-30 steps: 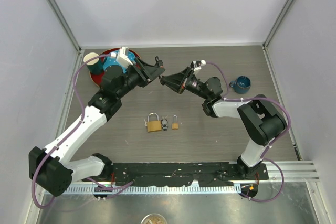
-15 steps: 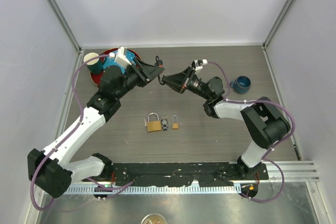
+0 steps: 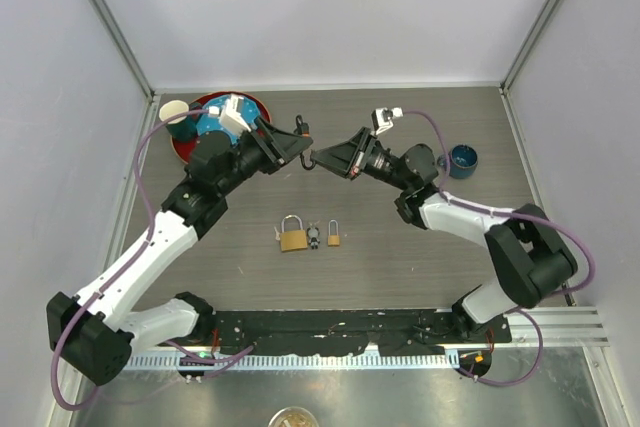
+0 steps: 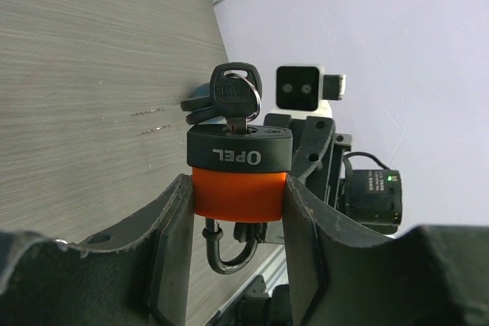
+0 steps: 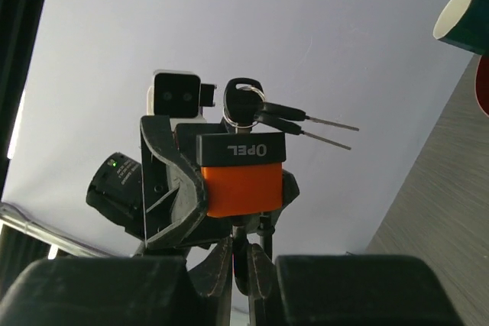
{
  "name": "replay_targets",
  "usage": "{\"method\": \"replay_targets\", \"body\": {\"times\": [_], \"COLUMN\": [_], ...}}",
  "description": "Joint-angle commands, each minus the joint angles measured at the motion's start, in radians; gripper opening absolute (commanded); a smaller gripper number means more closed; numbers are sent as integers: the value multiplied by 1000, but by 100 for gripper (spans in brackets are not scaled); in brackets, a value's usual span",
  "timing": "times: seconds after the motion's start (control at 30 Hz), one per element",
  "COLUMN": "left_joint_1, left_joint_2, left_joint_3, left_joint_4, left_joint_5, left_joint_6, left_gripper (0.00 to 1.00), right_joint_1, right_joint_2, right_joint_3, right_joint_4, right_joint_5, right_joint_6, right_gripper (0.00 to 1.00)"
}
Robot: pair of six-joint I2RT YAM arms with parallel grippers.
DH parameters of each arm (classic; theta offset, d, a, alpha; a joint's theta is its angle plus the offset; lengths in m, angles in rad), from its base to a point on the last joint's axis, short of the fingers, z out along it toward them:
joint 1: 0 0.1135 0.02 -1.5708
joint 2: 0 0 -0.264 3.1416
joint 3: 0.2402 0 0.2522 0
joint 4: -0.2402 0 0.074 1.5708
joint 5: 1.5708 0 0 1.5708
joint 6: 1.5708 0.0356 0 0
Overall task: Lock with the key
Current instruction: Lock the lock.
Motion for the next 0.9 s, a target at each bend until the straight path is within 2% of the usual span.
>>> {"method": "replay_targets", "body": {"times": [0.0, 0.3, 0.37, 0.5, 0.77, 0.87], "left_joint_1": [10, 11, 10, 10, 11, 10], "left_joint_2": [-30, -13, -7, -1, 2, 7], "left_joint_3": [-19, -40, -42, -50, -60, -47], "left_joint_4": [15, 44, 49, 56, 64, 64], "left_joint_5": [-38, -29, -23, -20, -4, 54], "left_joint_6": [47, 36, 33, 33, 61, 137], "left_gripper": [23, 51, 55, 69, 76, 79], "right_joint_1": [-13, -13, -14, -19, -36, -56], "right_joint_2": [-143, -215, -221, -234, -240, -241], "right_joint_3": [73, 132, 141, 147, 169, 186], "right_joint_4": [-244, -593, -614, -644, -691, -705], "right_joint_5": [3, 28, 28, 28, 7, -38], "right_joint_6": [-258, -473, -495, -512, -544, -553], "right_gripper": [1, 1, 2, 1, 1, 1]}}
